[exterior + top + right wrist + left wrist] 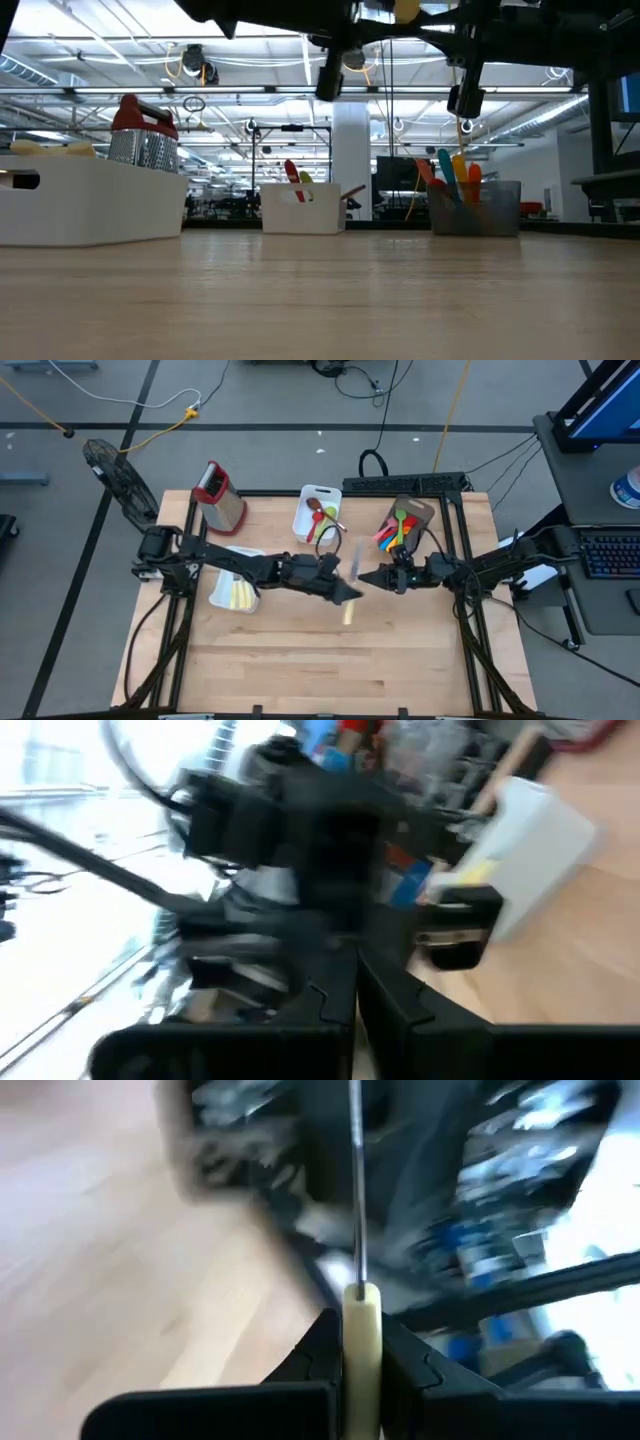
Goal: Pick & Place Kitchen Items
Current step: Put the yellow knife into the bottom white bin
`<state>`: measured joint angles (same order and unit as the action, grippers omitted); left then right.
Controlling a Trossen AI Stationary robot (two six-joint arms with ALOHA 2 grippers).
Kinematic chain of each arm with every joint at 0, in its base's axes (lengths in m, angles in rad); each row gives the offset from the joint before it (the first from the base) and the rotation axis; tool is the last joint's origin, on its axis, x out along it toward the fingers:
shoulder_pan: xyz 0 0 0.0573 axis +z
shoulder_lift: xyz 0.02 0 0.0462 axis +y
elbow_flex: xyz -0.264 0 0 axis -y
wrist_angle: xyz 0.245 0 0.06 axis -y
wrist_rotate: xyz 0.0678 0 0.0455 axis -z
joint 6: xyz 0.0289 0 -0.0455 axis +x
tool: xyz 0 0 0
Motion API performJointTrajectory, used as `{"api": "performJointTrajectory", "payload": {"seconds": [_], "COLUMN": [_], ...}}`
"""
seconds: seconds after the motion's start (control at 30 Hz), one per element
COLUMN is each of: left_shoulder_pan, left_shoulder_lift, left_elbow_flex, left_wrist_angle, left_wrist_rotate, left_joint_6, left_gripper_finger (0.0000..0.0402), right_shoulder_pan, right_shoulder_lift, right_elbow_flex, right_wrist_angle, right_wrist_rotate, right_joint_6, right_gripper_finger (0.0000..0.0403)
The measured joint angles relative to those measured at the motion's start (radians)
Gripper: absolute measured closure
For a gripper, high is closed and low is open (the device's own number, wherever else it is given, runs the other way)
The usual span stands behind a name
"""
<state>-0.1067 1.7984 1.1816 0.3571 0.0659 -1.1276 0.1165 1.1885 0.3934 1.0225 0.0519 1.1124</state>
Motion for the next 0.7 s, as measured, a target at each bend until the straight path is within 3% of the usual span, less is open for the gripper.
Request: {"api": "performJointTrajectory", "payload": {"seconds": [0.2,0.43,0.5,0.7], "left_shoulder_pan": [0.000,-0.005,-0.008,-0.038], "left_shoulder_lift": [-0.083,-0.243,-0.294,-0.431], "left_elbow_flex": [-0.008,-0.005,-0.001,-0.006], "left_wrist_angle": [-0.298,-0.629,-0.705,-1.150], "left_wrist_rotate": [-0.068,-0.188,-0.235,-0.330], "left_joint_6": [-0.003,-0.024,-0.055,-0.259], "left_gripper_finger": [0.0381,0.0381,0.0381,0.0381], "right_shoulder_pan": [0.003,0.002,0.002,0.002], "right_shoulder_lift": [-0.002,-0.010,-0.015,-0.028], "right_elbow_flex": [0.002,0.001,0.002,-0.002], "right_wrist_angle": [0.044,0.058,0.041,0.020], "right_wrist_rotate": [-0.081,-0.080,-0.083,-0.083], "right_joint_6": [0.000,-0.006,-0.007,-0.007], "right_gripper_finger": [0.0371,0.0348,0.0345,0.0344]}}
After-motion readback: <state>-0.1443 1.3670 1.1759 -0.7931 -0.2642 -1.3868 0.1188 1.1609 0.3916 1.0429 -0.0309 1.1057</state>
